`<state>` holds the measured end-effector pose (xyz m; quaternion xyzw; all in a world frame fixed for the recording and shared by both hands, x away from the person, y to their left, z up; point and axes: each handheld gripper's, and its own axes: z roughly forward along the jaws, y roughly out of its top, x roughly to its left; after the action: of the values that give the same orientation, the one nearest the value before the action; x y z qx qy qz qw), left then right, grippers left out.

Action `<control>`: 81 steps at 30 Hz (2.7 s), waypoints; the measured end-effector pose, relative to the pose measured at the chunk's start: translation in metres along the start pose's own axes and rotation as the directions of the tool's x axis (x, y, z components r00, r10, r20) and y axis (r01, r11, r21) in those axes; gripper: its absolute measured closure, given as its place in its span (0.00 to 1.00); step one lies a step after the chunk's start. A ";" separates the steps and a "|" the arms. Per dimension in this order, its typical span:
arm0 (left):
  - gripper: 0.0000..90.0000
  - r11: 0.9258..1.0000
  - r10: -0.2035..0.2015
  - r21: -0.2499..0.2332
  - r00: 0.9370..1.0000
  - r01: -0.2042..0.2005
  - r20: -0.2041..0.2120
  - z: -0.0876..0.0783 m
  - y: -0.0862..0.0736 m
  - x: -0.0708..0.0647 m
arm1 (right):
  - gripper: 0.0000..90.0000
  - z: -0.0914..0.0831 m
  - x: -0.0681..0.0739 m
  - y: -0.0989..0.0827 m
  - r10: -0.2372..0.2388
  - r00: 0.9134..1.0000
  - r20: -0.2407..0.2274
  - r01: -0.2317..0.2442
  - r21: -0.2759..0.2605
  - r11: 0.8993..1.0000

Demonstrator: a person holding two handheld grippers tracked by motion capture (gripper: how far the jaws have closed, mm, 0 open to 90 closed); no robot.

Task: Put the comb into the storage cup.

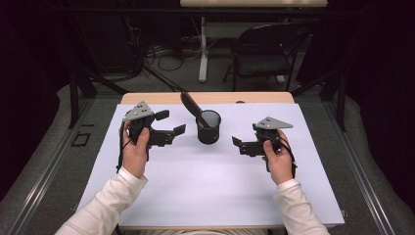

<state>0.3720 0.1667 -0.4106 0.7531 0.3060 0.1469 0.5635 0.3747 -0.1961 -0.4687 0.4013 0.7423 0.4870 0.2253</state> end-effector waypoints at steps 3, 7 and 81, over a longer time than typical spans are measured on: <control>0.18 1.000 -0.003 0.000 1.000 0.003 0.006 -0.001 -0.006 0.002 | 0.08 0.001 0.000 0.000 -0.001 1.000 0.002 0.001 0.001 1.000; 0.18 1.000 -0.001 0.006 1.000 0.001 0.018 -0.004 -0.017 0.001 | 0.08 0.001 0.001 -0.001 -0.002 1.000 0.002 0.002 0.007 1.000; 0.18 0.999 0.003 0.032 1.000 -0.002 -0.017 -0.024 -0.134 0.013 | 0.08 0.009 0.001 -0.009 -0.046 0.999 0.014 0.045 0.021 0.999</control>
<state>0.3284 0.2169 -0.5302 0.7612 0.3122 0.1493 0.5486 0.3777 -0.1925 -0.4804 0.3902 0.7545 0.4711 0.2377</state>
